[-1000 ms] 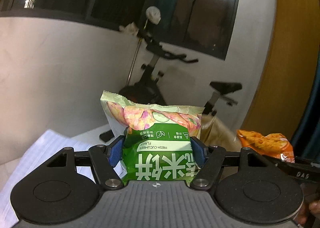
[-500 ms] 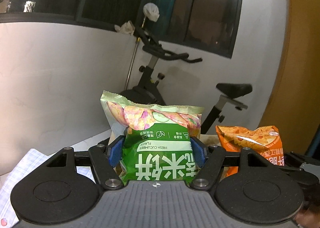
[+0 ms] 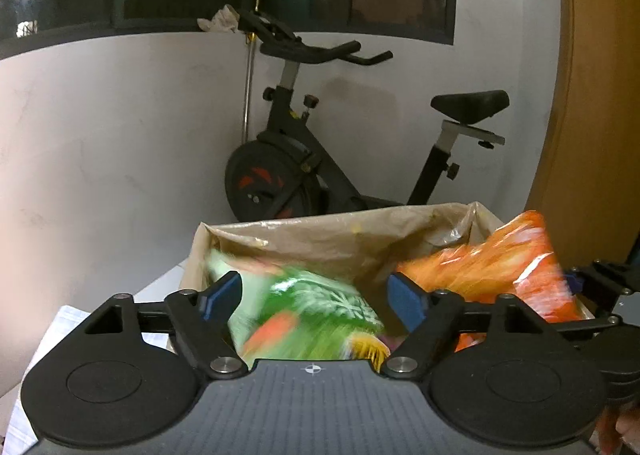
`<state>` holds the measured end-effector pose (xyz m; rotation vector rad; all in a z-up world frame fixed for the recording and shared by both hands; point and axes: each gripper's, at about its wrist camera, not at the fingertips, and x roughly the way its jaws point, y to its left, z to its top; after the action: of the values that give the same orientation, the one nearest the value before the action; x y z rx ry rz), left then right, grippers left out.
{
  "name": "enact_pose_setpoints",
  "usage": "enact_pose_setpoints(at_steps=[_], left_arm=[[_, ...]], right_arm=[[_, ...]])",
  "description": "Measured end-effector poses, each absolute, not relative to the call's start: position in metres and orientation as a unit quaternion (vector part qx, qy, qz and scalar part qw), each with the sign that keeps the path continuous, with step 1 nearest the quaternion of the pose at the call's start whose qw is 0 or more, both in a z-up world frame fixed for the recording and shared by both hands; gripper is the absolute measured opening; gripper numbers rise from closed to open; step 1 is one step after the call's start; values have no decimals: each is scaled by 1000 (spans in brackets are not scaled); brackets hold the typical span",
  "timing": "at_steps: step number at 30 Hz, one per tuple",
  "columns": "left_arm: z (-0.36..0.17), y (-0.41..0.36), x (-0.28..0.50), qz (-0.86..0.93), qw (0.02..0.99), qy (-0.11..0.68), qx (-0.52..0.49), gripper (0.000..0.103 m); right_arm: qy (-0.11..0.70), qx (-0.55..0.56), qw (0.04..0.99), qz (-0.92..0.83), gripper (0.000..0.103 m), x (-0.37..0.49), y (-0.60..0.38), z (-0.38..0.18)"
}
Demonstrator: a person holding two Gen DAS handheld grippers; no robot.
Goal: Organize snacks
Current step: 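Lift both bags over the box rim and open both tools to drop them in, then grasp the green triangle-chip bag with the left tool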
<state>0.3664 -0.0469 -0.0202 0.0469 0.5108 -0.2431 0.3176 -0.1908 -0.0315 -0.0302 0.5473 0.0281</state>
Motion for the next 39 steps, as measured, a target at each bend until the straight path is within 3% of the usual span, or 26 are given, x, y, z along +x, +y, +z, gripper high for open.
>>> enact_pose_setpoints(at_steps=[5,13,16,18,21,26,39], left_arm=[[-16,-38,353,-117,959,256,17,83],[4,-15,307,-107,960,255,38,83],[16,-1,285,-95,963,248,36,83],[21,9,269,-91,965,245,27,83],[20,20,243,-89,967,240,17,89],[-6,28,200,-111,965,238,17,98],[-117,25,152,-126,925,358,-6,98]], right_arm=[[271,-4,962,13,81,310,-193,-27],[266,29,963,23,82,270,-197,-7],[256,53,965,21,87,248,-201,2],[244,57,968,20,97,232,-202,8],[226,66,972,17,103,206,-203,10],[222,99,970,16,103,168,-199,-5],[274,93,957,0,103,114,-163,-72]])
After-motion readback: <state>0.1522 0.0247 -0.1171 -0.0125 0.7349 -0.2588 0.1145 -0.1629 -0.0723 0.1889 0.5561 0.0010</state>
